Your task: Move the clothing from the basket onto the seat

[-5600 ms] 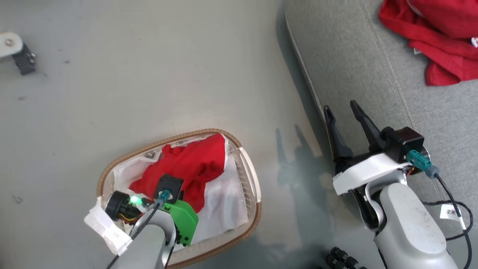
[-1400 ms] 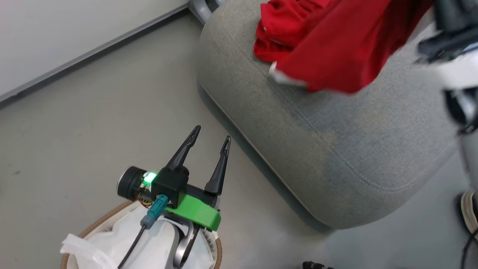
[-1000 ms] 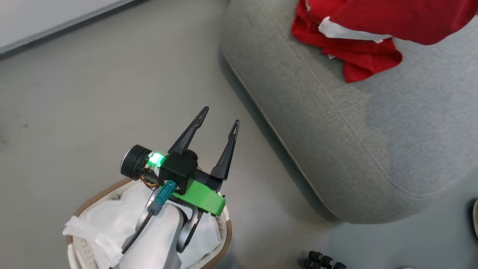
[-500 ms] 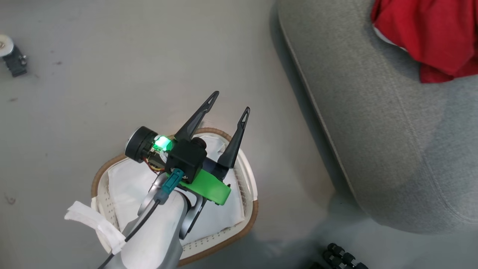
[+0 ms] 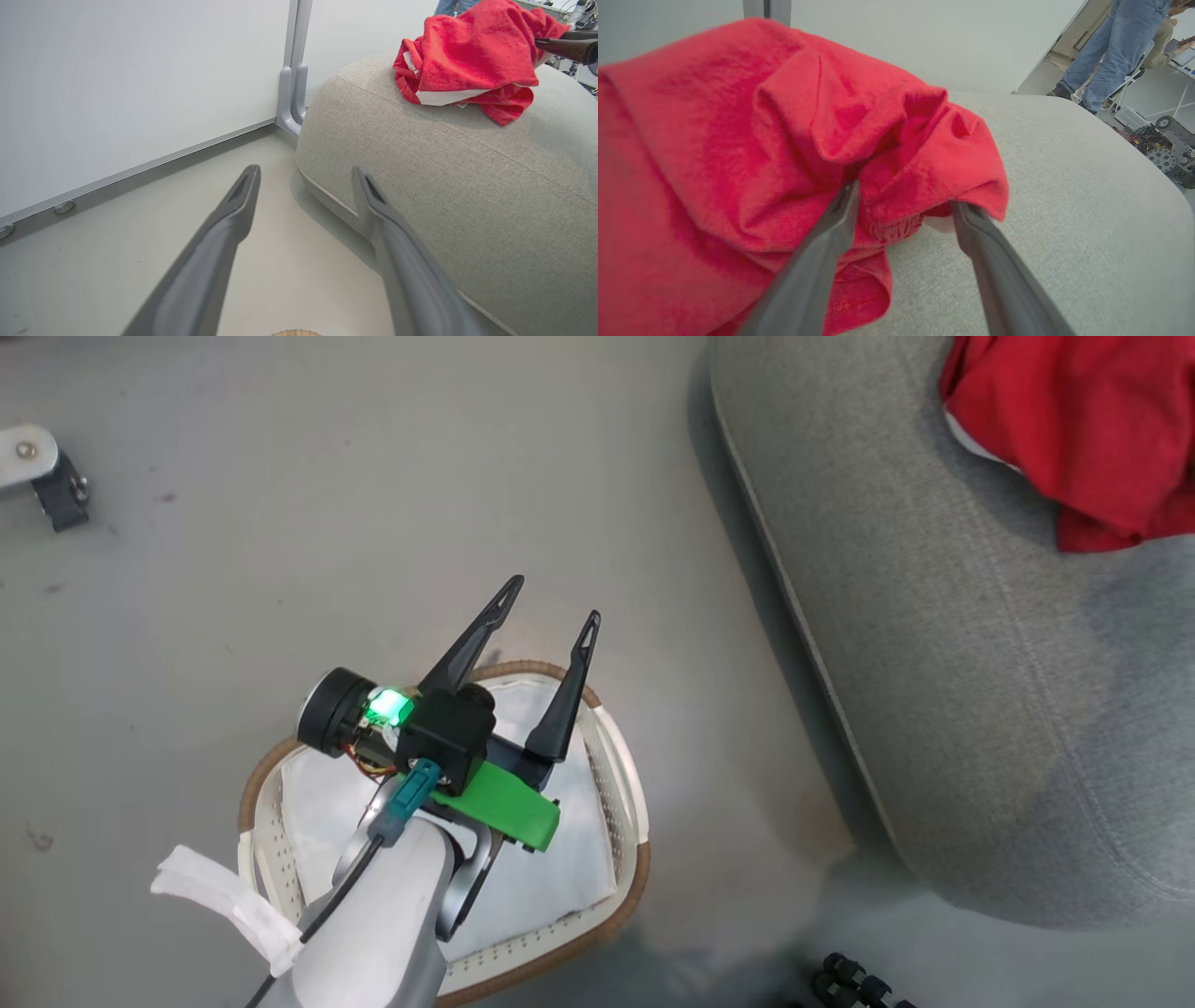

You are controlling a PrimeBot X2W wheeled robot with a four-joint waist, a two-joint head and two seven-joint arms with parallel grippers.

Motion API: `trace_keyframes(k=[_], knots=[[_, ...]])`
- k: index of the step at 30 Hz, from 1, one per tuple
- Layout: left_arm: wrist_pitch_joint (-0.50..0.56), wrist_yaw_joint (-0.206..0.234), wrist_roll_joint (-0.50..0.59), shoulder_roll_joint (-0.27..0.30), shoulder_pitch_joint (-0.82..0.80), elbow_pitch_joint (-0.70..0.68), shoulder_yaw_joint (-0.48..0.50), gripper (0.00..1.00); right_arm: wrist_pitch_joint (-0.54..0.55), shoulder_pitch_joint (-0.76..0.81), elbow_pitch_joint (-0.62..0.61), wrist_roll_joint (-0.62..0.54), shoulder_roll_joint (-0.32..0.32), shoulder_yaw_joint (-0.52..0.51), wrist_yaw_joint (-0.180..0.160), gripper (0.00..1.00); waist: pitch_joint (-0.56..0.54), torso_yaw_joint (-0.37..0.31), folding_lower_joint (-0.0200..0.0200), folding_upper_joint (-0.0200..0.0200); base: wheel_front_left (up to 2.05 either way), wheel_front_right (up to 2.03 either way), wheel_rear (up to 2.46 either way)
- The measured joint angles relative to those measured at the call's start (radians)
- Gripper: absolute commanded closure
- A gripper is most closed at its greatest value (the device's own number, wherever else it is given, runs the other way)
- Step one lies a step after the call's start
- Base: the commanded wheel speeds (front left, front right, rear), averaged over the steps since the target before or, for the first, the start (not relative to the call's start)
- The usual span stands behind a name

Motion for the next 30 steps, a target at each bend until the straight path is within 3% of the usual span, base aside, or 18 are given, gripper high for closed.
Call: trace_keyframes(k=[10, 16, 30], knots=[[0.000, 0.000, -0.009, -0.007, 0.064, 0.014, 0.053, 0.00, 0.000, 0.217, -0.091, 0.019, 0.058, 0.005, 0.000, 0.00, -0.109, -0.030, -0.0001, 0.0000, 0.00, 0.00, 0.00], [0.000, 0.000, -0.007, -0.018, 0.108, 0.019, 0.118, 0.00, 0.000, 0.291, -0.183, 0.074, 0.115, 0.083, 0.000, 0.00, -0.172, -0.026, -0.0001, 0.0000, 0.00, 0.00, 0.00], [0.000, 0.052, -0.003, -0.024, 0.183, -0.007, 0.309, 0.00, 0.000, 0.327, -0.393, 0.187, 0.247, 0.298, 0.000, 0.00, -0.250, 0.091, -0.0001, 0.0000, 0.00, 0.00, 0.00]])
